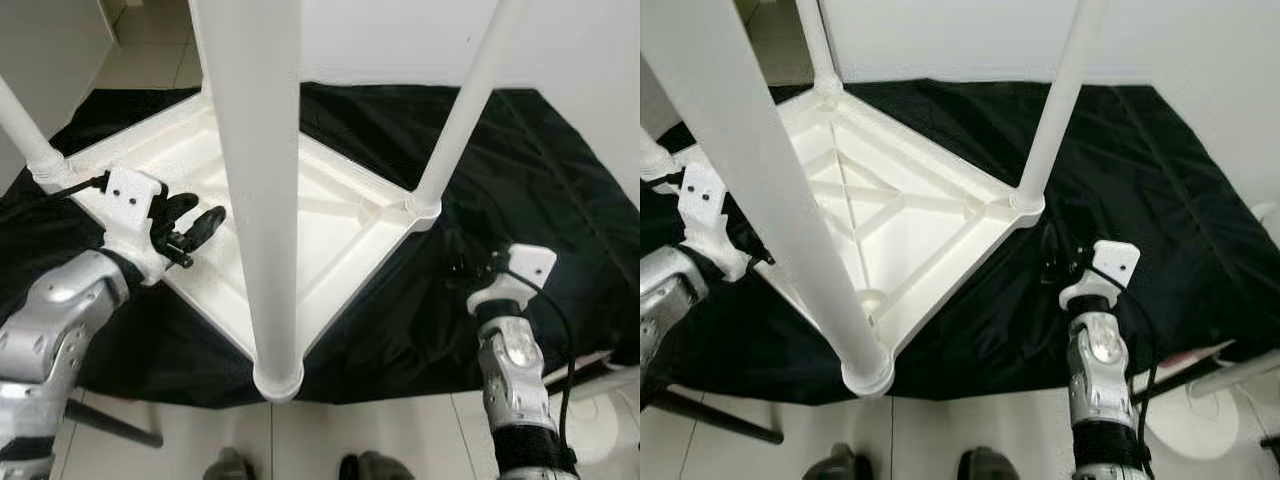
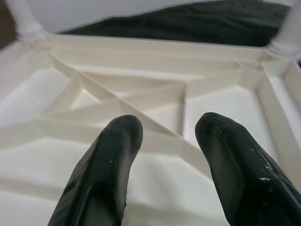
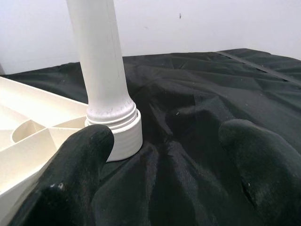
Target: Building children table
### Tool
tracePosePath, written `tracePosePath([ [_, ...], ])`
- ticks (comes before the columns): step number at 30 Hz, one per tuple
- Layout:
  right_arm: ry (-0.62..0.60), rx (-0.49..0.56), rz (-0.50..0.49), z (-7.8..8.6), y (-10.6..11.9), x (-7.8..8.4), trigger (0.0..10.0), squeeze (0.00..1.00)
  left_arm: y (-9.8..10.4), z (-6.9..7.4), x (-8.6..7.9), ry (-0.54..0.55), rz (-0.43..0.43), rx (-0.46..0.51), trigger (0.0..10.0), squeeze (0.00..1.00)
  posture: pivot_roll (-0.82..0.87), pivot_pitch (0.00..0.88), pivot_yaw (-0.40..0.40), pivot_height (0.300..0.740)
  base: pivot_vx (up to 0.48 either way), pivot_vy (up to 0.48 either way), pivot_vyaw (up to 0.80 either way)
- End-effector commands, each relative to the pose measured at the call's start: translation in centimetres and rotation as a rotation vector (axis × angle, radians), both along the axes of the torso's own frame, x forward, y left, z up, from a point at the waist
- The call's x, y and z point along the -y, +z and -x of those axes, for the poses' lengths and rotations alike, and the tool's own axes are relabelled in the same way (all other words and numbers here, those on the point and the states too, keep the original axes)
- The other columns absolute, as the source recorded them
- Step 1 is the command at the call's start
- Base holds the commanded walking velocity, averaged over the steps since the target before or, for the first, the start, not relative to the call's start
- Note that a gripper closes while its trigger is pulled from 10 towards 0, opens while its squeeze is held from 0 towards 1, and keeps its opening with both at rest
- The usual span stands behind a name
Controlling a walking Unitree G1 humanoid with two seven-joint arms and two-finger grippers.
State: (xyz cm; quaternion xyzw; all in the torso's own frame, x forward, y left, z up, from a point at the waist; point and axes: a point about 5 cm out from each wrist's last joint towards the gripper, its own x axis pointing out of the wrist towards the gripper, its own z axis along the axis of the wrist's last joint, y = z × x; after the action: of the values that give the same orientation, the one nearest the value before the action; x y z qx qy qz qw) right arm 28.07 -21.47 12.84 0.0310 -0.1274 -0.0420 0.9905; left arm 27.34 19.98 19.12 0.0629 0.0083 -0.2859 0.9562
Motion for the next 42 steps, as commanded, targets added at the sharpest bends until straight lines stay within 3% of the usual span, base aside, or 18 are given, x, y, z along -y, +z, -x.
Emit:
tracePosePath([
  [1,-0.007,-0.008,-0.009,0.3,0.0,0.2,10.0,0.00,0.2,0.6,0.2,-0.102,-0.013,-0.005,10.0,0.00,-0.07,0.046,0.031,0.740,0.000,0.000,0.00],
  [3,-0.008,-0.009,-0.019,0.4,0.2,0.1,10.0,0.00,-1.3,2.3,0.2,-0.207,-0.009,-0.113,10.0,0.00,-0.06,0.040,0.020,0.740,0.000,0.000,0.00],
  [7,-0.003,-0.012,-0.017,0.4,0.2,0.0,10.0,0.00,-1.7,3.0,0.3,-0.257,-0.016,-0.143,10.0,0.00,-0.06,0.040,0.020,0.740,0.000,0.000,0.00],
  [9,0.014,-0.019,-0.011,0.4,0.3,-0.4,10.0,0.00,-2.4,5.2,1.1,-0.410,-0.046,-0.216,10.0,0.00,-0.05,0.036,0.008,0.740,0.000,0.000,0.00],
  [11,0.014,-0.019,-0.011,0.4,0.3,-0.4,10.0,0.00,-2.4,5.2,1.1,-0.410,-0.046,-0.216,10.0,0.00,-0.05,0.036,0.008,0.740,0.000,0.000,0.00],
  [12,0.025,-0.023,-0.009,0.4,0.5,-0.6,10.0,0.00,-3.2,6.8,1.8,-0.510,-0.069,-0.282,10.0,0.00,-0.05,0.036,0.008,0.740,0.000,0.000,0.00],
  [16,0.033,-0.021,-0.006,0.4,0.7,-0.6,10.0,0.00,-3.7,7.4,2.1,-0.550,-0.087,-0.311,10.0,0.00,-0.05,0.036,0.008,0.740,0.000,0.000,0.00],
  [18,0.043,-0.024,0.002,0.4,0.8,-0.7,10.0,0.00,-4.5,7.8,2.2,-0.580,-0.143,-0.337,10.0,0.00,-0.04,0.037,0.007,0.740,0.000,0.000,0.00],
  [25,0.048,-0.030,0.013,0.5,0.9,-0.6,10.0,0.00,-5.7,8.1,2.3,-0.599,-0.233,-0.359,10.0,0.00,-0.05,0.044,0.012,0.740,0.000,0.000,0.00],
  [32,0.047,-0.034,0.011,0.5,1.0,-0.8,10.0,0.00,-6.1,7.6,2.8,-0.585,-0.254,-0.348,10.0,0.00,-0.06,0.047,0.016,0.740,0.000,0.000,0.00],
  [42,0.045,-0.039,0.002,0.6,1.0,-1.4,10.0,0.00,-6.7,5.3,5.6,-0.573,-0.283,-0.234,10.0,0.00,-0.07,0.055,0.032,0.740,0.000,0.000,0.00],
])
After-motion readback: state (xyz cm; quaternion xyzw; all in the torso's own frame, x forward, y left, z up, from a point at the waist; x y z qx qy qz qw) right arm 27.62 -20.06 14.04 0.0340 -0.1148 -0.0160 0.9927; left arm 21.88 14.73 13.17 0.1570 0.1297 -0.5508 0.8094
